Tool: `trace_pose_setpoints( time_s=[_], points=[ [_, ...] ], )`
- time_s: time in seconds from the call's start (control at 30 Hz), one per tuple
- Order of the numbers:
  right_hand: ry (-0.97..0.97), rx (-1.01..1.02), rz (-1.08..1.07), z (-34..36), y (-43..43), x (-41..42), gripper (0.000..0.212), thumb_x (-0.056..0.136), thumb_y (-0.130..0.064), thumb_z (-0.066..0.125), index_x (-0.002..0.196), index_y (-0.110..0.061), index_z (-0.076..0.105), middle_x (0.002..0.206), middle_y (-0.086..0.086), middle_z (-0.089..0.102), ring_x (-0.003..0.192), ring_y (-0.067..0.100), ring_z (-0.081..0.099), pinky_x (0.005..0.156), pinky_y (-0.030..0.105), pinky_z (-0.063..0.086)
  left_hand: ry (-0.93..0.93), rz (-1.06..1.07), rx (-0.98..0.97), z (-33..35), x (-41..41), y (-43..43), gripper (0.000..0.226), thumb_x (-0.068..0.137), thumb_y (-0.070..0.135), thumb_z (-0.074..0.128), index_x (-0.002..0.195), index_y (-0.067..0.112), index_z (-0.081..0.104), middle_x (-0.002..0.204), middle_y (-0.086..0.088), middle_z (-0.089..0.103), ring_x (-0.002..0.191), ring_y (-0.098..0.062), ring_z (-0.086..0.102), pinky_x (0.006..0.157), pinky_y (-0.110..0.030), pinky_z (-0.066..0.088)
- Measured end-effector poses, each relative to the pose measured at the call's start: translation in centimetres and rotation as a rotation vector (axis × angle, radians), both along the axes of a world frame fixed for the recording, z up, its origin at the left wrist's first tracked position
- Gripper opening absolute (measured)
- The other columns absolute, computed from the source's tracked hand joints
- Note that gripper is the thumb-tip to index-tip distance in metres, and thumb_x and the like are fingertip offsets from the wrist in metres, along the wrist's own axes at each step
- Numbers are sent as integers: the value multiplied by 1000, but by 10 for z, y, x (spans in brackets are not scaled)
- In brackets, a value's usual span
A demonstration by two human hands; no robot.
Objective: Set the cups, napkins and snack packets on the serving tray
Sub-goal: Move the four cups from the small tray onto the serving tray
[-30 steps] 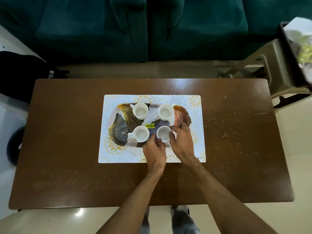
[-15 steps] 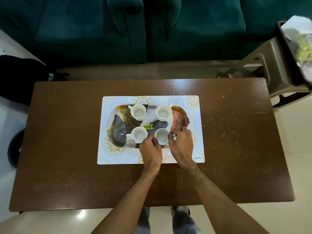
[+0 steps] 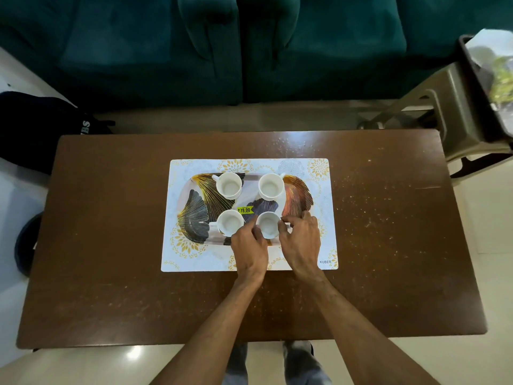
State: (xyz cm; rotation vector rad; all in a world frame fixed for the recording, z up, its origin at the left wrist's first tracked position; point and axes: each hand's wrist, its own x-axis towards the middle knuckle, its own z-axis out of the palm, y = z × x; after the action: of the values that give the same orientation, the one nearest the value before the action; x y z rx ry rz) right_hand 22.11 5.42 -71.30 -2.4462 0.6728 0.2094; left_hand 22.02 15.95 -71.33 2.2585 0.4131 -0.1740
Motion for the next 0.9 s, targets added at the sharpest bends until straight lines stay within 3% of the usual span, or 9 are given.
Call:
trace_pose_setpoints(
  time_s=[0.17, 0.3, 0.4, 0.53, 0.63, 0.7, 0.8, 0.9],
  points=[
    [4, -9, 18, 4, -1, 0, 25, 94, -32, 62, 110, -17, 76, 124, 14, 61, 114, 28, 51, 89, 41, 46, 28, 5, -71, -7, -1, 2, 32, 101, 16, 51, 127, 25, 67, 99, -8, 76, 86, -29, 71, 81, -43, 58],
    [16, -9, 19, 3, -1, 0, 26, 94, -33, 63, 110, -17, 76, 130, 15, 61, 119, 29, 51, 93, 43, 46, 6, -14, -79, 0, -3, 4, 34, 101, 16, 51, 129, 28, 66, 95, -6, 75, 85, -24, 69, 80, -33, 53],
    [21, -11, 23, 3, -1, -1, 27, 94, -34, 64, 107, -15, 76, 127, 14, 62, 116, 27, 52, 91, 44, 47, -96, 64, -105, 10, -4, 14, 24, 100, 20, 54, 117, 25, 70, 88, -3, 76, 75, -20, 71, 71, -42, 59],
    [36, -14, 24, 5, -2, -3, 27, 93, -34, 65, 106, -13, 76, 130, 15, 63, 120, 28, 52, 94, 45, 46, -230, 56, 35, 20, -7, 43, 24, 94, 12, 65, 118, 9, 70, 114, -6, 69, 98, -22, 66, 79, -41, 61],
    [36, -35, 37, 10, 0, -3, 32, 94, -37, 64, 109, -12, 75, 130, 14, 63, 120, 28, 51, 94, 43, 46, -185, -105, 163, 12, -5, 70, 47, 85, 18, 77, 130, 13, 64, 134, -6, 56, 124, -25, 52, 96, -33, 51],
    [28, -58, 87, 11, 0, -4, 44, 92, -50, 61, 121, -16, 70, 137, 15, 57, 126, 31, 47, 99, 46, 43, -113, -227, 199, 2, 1, 84, 70, 78, 30, 84, 140, 15, 54, 146, -7, 50, 137, -26, 44, 107, -39, 42],
    [31, -71, 253, 6, 1, -8, 78, 81, -72, 61, 141, -24, 51, 145, 12, 47, 133, 35, 40, 104, 54, 40, -2, -284, 145, -4, 11, 93, 88, 70, 34, 90, 145, 13, 48, 146, -8, 53, 136, -26, 45, 111, -43, 40],
    [30, -98, 370, -3, 1, -11, 85, 73, -66, 72, 143, -26, 47, 139, 6, 55, 128, 34, 47, 102, 56, 38, -17, -269, 143, -8, 13, 95, 79, 69, 27, 91, 139, 16, 54, 134, -5, 63, 124, -26, 57, 99, -44, 51]
  ],
)
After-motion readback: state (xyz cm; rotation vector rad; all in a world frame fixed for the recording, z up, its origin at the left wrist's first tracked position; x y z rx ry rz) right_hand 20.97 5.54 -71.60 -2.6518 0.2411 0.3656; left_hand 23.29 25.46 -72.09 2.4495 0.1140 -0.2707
